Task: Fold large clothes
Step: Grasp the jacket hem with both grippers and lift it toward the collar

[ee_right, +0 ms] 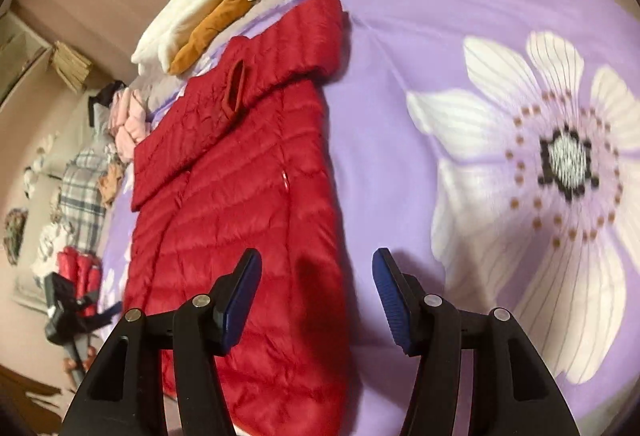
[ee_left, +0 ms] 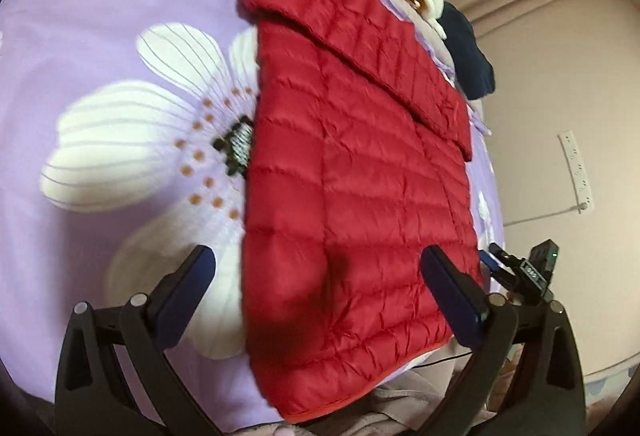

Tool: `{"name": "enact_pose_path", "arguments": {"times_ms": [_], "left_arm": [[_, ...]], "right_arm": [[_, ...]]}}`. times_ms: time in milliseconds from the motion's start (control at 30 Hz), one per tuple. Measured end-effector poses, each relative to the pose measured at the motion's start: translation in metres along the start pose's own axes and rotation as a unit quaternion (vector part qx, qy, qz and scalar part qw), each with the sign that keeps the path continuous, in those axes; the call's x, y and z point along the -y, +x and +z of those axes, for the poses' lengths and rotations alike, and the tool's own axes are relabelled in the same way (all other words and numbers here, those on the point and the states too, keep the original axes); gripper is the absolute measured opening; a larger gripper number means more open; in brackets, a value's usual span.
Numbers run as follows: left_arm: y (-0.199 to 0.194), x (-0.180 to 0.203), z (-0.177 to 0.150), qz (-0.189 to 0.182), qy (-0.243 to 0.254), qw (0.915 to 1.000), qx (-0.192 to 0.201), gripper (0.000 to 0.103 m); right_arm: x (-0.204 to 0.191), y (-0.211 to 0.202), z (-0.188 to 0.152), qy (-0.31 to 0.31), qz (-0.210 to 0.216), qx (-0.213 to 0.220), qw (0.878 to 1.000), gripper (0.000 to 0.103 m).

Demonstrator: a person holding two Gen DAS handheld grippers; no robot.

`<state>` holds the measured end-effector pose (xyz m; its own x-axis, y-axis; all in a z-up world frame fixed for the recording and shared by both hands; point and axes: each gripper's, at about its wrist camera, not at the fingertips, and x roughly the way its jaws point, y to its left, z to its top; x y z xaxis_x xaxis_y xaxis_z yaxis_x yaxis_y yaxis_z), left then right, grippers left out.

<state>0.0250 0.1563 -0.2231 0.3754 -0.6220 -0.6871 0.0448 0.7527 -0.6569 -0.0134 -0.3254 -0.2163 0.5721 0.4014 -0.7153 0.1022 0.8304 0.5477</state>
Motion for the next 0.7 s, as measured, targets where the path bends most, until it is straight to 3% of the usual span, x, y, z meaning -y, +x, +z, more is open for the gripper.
{"name": "enact_pose_path", "arguments": {"times_ms": [167,467,700], "left_arm": [[0.017,-0.003,-0.006,-0.012,-0.013,0.9998,-0.007,0.103],[0.016,-0.007,-0.015,-0.074,-0.045,0.9961,-0.016,0.103],[0.019,0.004,-0.029,-0.098,-0.037,0.9934,-0.048,0.103]], "right_arm": [[0.007,0.006,-0.012,0.014,0.02,-0.021,0.999,0.058],[0.005,0.015,-0.032,0.043,0.133,-0.047,0.989,0.059],[-0.001,0.016,-0.042,0.05,0.161,-0.053,0.984,0.059]]}}
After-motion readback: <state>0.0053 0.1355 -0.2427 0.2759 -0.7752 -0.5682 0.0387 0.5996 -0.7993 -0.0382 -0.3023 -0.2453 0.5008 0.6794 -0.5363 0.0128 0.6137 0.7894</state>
